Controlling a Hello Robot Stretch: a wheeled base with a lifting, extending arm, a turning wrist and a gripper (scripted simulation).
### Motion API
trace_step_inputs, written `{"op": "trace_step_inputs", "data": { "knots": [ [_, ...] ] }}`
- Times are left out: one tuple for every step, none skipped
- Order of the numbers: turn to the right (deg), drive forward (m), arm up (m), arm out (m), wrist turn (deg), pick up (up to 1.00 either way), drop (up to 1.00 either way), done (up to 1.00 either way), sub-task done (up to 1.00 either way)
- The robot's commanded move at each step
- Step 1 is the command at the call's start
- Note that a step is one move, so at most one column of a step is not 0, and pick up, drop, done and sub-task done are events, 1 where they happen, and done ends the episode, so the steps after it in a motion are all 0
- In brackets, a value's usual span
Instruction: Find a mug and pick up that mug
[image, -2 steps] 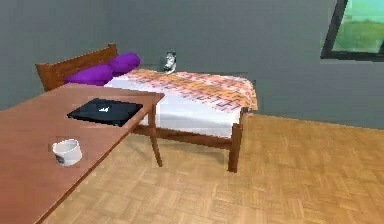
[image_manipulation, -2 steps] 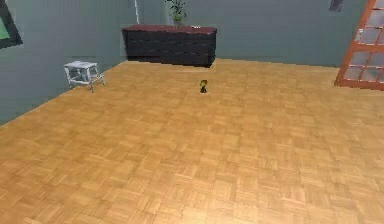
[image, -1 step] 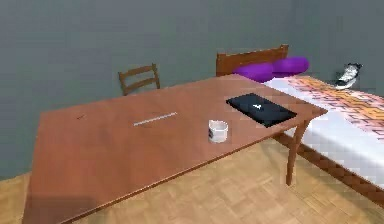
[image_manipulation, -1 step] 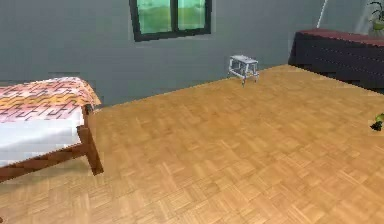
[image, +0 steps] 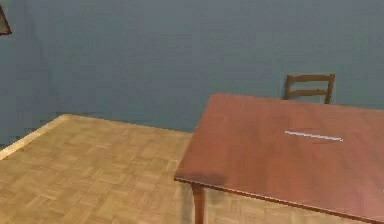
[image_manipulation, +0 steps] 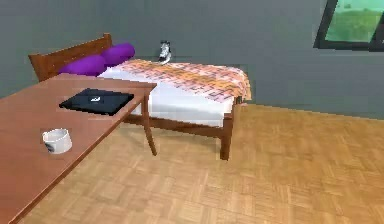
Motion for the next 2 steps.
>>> {"op": "trace_step_inputs", "data": {
  "knots": [
    [-33.0,0.0,0.0,0.0,0.0,0.0,0.0,0.0,0.0],
    [45.0,0.0,0.0,0.0,0.0,0.0,0.0,0.0,0.0]
  ]
}}
